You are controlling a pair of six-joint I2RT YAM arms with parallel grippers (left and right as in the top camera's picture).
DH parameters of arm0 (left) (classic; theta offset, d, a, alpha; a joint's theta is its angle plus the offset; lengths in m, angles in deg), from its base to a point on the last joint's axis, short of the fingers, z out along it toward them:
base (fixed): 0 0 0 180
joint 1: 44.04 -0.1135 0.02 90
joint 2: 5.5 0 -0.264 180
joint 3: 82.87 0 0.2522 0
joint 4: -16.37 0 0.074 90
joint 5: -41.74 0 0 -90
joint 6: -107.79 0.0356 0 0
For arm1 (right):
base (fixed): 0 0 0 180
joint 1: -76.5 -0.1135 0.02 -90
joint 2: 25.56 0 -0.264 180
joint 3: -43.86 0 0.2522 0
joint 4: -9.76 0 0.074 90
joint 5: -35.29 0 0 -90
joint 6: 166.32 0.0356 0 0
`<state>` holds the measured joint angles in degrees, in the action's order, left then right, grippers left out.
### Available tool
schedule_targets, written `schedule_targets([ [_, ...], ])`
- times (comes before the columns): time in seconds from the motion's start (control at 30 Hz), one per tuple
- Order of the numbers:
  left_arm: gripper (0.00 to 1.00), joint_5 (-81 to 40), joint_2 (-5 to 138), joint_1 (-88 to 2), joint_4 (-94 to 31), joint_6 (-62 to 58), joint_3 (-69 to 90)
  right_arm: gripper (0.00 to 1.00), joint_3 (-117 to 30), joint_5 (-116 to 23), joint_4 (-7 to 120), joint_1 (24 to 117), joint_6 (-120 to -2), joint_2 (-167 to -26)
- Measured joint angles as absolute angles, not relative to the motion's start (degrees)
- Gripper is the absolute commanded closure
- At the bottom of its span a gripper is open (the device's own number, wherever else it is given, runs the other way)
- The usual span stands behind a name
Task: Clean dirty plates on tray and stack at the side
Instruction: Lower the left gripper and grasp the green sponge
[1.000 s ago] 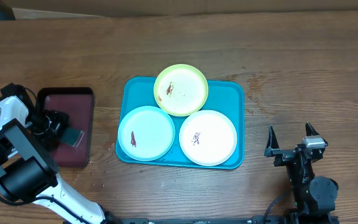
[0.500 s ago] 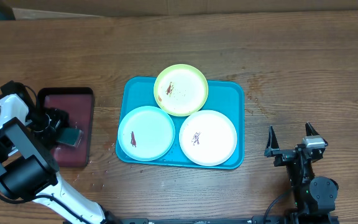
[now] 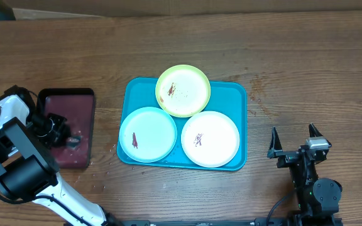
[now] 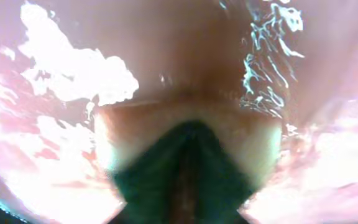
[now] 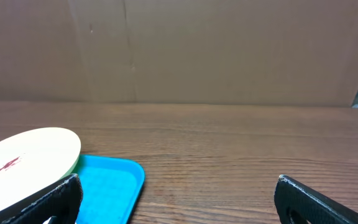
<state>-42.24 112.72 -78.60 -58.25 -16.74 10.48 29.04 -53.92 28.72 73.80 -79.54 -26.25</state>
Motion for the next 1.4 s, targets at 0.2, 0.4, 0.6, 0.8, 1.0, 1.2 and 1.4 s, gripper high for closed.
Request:
schedule_targets([
  [0.2, 0.0, -41.38, 112.83, -78.56, -58.49, -16.65, 10.44, 0.0, 29.04, -53.89, 28.72, 73.8, -79.54, -26.25],
  [0.4, 0.0, -40.2, 113.07, -78.52, -60.22, -16.8, 10.39, 0.0, 29.04, -53.89, 28.69, 73.8, -79.54, -26.25],
  [0.6, 0.05, -37.21, 113.81, -78.52, -63.1, -16.82, 10.28, 0.0, 29.04, -53.89, 28.69, 73.77, -79.56, -26.25],
  [0.8, 0.96, -35.94, 114.01, -78.52, -63.76, -17.02, 9.96, 0.0, 29.04, -53.89, 28.69, 73.8, -79.56, -26.25],
  [1.0, 0.54, -34.98, 114.01, -78.54, -62.79, -16.8, 9.93, 0.0, 29.04, -53.89, 28.74, 73.8, -79.54, -26.25],
  [1.2, 0.0, -38.08, 112.98, -78.01, -58.47, -17.26, 10.31, 0.0, 29.04, -53.89, 28.69, 73.77, -79.56, -26.25],
  [1.4, 0.67, -44.27, 112.52, -77.88, -54.62, -17.76, 10.5, 0.0, 29.04, -53.92, 28.69, 73.77, -79.56, -26.25],
])
